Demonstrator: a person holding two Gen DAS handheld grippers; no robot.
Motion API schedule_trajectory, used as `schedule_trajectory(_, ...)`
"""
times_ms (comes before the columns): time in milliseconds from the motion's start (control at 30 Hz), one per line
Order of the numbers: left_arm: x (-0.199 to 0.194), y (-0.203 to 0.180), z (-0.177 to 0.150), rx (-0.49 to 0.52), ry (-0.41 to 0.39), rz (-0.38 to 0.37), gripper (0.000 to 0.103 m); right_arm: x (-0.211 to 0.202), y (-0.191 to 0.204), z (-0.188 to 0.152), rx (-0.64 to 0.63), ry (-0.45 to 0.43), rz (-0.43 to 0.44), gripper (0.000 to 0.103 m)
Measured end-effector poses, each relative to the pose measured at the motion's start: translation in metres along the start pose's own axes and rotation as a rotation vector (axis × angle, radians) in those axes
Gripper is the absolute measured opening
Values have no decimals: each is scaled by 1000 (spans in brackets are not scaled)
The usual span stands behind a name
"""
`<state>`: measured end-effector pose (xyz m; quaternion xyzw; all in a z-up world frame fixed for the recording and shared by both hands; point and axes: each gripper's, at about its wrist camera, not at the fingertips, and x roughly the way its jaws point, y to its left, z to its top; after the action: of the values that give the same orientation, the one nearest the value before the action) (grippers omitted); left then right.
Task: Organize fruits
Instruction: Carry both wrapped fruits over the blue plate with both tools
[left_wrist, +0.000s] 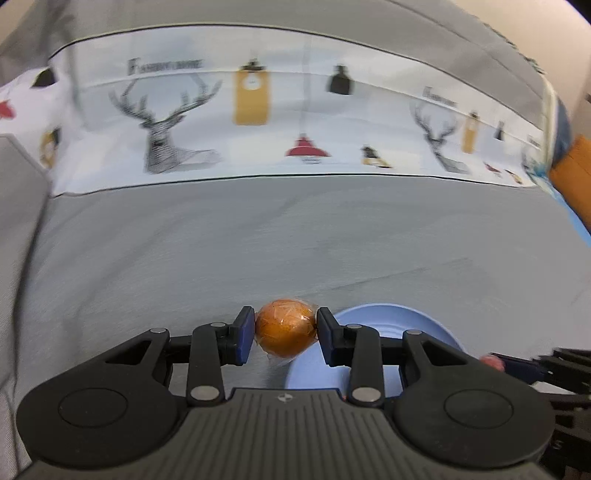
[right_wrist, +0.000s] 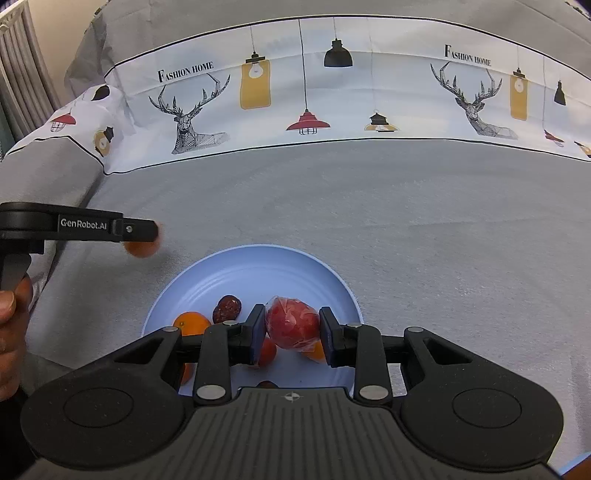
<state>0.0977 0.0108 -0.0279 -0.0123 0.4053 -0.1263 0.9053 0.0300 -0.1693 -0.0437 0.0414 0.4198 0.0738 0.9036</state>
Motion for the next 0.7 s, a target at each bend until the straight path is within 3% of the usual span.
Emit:
schedule_trajectory(367,3,-39,-15,141,-1,-158,40,6,3,-1,-13,18,-1,32)
schedule_trajectory(700,3,-52,-21,221,-16,-170,40,11,8,-5,-50,46,14,32)
